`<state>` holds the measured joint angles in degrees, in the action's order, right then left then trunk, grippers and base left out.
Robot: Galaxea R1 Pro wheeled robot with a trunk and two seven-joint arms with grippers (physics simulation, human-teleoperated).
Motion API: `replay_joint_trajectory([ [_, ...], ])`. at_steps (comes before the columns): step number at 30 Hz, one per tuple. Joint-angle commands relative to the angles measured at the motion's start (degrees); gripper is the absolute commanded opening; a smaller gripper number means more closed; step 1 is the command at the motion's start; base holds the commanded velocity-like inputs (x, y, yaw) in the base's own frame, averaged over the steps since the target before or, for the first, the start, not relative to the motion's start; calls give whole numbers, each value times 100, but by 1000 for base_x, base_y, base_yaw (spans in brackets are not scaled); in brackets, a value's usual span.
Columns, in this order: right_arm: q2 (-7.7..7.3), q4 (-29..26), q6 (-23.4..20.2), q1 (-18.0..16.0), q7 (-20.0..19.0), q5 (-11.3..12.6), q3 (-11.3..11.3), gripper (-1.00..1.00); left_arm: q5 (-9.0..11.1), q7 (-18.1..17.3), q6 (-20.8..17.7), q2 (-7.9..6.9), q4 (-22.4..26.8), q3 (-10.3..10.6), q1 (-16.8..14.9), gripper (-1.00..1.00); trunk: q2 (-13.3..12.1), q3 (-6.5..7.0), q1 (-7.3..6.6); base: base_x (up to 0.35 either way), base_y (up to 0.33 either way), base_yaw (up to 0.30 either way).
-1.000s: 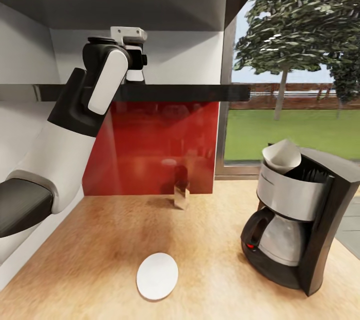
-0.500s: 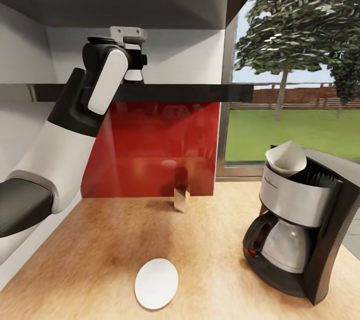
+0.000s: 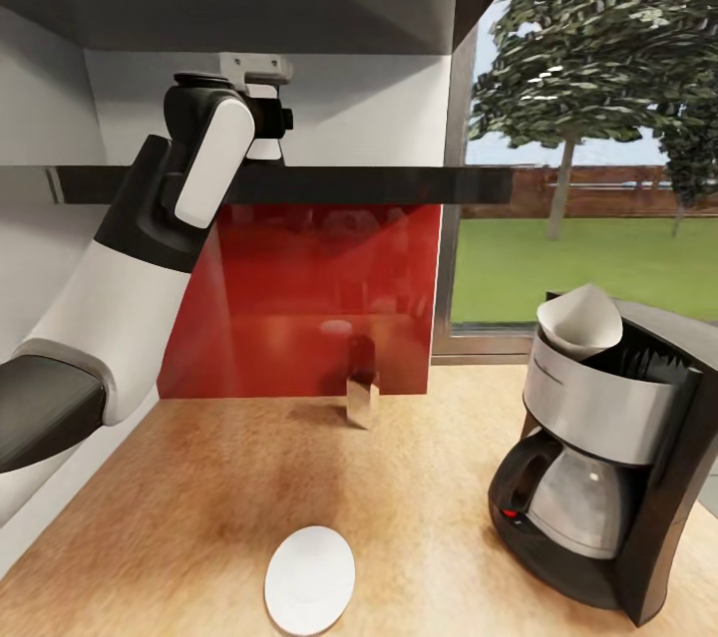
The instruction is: Set up a coffee station on the kitchen countertop: keep the coffee maker on the countertop, move the bottle of coffee from the kitchen shelf to the counter next to the coffee maker, place a paper coffee filter on top of the coffee maker, put the saucer next to the coffee maker with the coffee cup on the saucer, and place the electric kettle next to the coffee maker.
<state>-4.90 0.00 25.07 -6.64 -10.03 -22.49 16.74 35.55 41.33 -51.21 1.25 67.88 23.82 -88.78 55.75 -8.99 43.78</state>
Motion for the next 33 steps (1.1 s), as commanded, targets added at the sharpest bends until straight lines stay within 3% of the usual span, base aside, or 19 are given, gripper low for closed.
replay_joint_trajectory([
  [1, -2, 0, 16, -4, -19, 21, 22, 100, 58, 59, -6, -1, 3, 8, -7, 100, 6, -9, 1, 57, 0, 0],
  [33, -2, 0, 16, -4, -17, 23, 23, 100, 58, 59, -11, -2, -42, 4, -7, 100, 6, -9, 1, 66, 0, 0],
])
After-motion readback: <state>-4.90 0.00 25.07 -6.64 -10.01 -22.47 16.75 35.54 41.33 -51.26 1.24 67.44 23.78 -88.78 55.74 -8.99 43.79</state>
